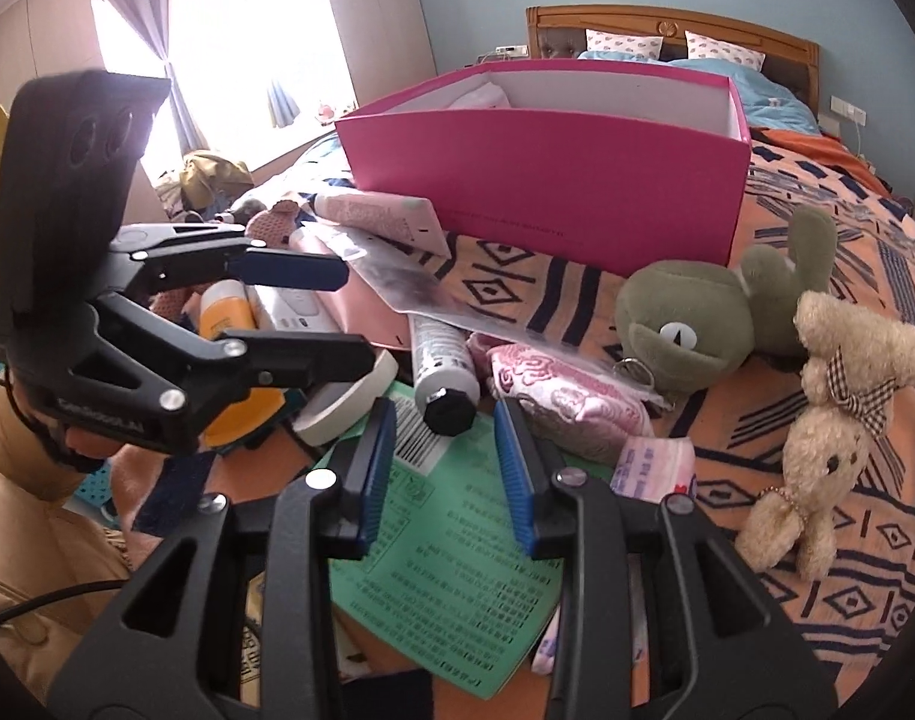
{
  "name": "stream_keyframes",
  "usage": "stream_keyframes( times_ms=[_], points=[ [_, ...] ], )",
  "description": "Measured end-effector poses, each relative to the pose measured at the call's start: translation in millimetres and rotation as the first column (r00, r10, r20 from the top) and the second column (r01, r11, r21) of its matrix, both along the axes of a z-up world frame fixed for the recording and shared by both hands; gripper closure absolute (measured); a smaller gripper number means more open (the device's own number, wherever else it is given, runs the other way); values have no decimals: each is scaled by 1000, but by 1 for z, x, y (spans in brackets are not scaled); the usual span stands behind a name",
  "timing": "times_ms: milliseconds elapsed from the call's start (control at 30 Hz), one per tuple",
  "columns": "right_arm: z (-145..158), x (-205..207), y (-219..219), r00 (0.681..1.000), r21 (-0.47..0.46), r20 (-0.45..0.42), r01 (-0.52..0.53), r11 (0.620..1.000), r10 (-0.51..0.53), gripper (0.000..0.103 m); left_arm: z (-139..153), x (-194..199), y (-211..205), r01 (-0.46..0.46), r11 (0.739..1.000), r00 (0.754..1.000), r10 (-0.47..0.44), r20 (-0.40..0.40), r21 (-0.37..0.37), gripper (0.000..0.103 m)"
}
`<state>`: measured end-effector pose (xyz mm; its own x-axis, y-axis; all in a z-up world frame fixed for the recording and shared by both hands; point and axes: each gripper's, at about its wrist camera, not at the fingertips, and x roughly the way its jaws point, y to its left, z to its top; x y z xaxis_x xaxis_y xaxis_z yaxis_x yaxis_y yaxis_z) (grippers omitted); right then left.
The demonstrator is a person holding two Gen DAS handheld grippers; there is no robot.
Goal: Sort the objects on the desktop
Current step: 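Move the right gripper toward the white tube with black cap, then close the right gripper on the white bottle's body and lift it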
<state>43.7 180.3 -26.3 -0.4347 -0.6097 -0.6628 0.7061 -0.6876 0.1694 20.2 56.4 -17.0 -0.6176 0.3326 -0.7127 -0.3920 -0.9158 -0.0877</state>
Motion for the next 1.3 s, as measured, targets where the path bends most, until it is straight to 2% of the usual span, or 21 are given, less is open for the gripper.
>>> stream_keyframes(
  times_ms=[100,300,500,667,900,1033,1200,1300],
  points=[
    [-2,0,-4,1000,5,-9,1,1000,-1,83,-1,0,-1,-3,1000,1000,3,1,-5,38],
    [-1,-1,1,1000,-32,4,2,999,-2,83,-1,0,-4,-6,1000,1000,6,0,-4,38],
    [15,-6,10,1000,-94,2,-5,996,5,83,-3,-3,0,22,1000,1000,-22,2,-11,38],
    [27,-12,9,1000,-109,-13,-14,994,13,83,-4,-7,4,39,999,999,-39,4,-21,38],
    [34,-30,7,999,-150,30,-24,988,29,83,-5,-17,8,44,999,999,-44,7,-13,38],
    [37,-40,3,999,-164,40,-25,986,32,83,-3,-27,6,43,999,999,-43,17,17,38],
    [41,-50,-3,997,-183,54,-43,982,53,83,-1,-35,5,47,998,999,-47,16,31,41],
    [43,-57,-7,997,-183,57,-46,982,57,83,-1,-38,3,43,999,999,-44,22,33,47]
  ],
)
